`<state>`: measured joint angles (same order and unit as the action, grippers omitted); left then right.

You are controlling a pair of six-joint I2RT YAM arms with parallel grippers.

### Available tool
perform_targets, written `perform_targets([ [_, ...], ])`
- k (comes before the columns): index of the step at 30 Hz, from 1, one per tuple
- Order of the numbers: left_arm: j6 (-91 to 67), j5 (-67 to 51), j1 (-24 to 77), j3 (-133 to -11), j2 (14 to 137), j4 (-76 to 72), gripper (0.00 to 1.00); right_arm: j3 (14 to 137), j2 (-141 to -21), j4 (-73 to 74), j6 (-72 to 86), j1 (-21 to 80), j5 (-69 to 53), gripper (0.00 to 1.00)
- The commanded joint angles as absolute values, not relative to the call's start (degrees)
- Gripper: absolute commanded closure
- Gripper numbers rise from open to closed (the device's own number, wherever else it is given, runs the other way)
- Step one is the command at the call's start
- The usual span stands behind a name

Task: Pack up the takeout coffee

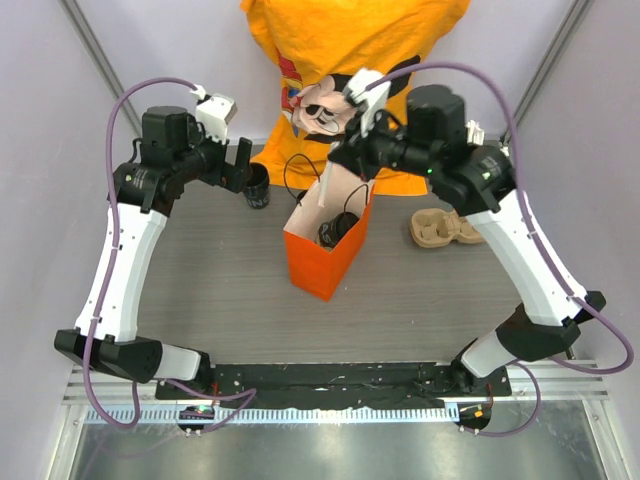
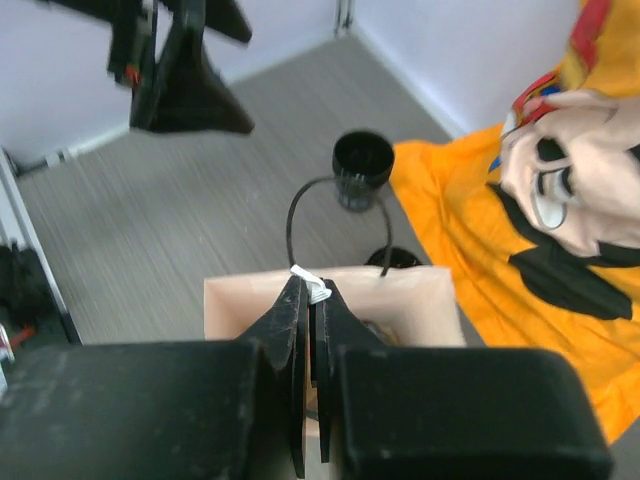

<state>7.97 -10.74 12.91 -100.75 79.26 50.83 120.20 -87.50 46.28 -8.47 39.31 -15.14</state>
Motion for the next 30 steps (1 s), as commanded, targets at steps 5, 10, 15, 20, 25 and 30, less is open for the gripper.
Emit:
perform_targets([
  [5, 8.3, -12.3, 11.5, -99.6, 77.0, 48.3, 0.0, 114.3, -87.1, 48.5, -19.5, 48.3, -0.3, 0.99],
  [10, 8.1, -12.6, 11.4, -99.8, 77.3, 48.3, 0.0, 110.8, -88.0, 48.1, -22.8, 52.4, 5.0, 0.99],
  [15, 8.0, -12.7, 11.3, -99.7, 76.7, 48.3, 0.0, 107.7, -88.5, 46.6, -24.5, 54.0, 8.3, 0.92],
  [20, 8.0, -12.8, 11.1, -99.6, 76.6, 48.3, 0.0, 108.5, -88.4, 47.1, -24.6, 54.3, 7.7, 0.82],
  [25, 7.9, -13.1, 11.0, -99.8, 76.5, 48.3, 0.0, 110.0, -88.3, 48.1, -24.4, 54.3, 6.8, 0.7],
  [30, 7.9, -13.1, 10.9, -99.6, 76.2, 48.3, 0.0, 112.1, -88.2, 49.0, -24.7, 54.3, 6.8, 0.51],
])
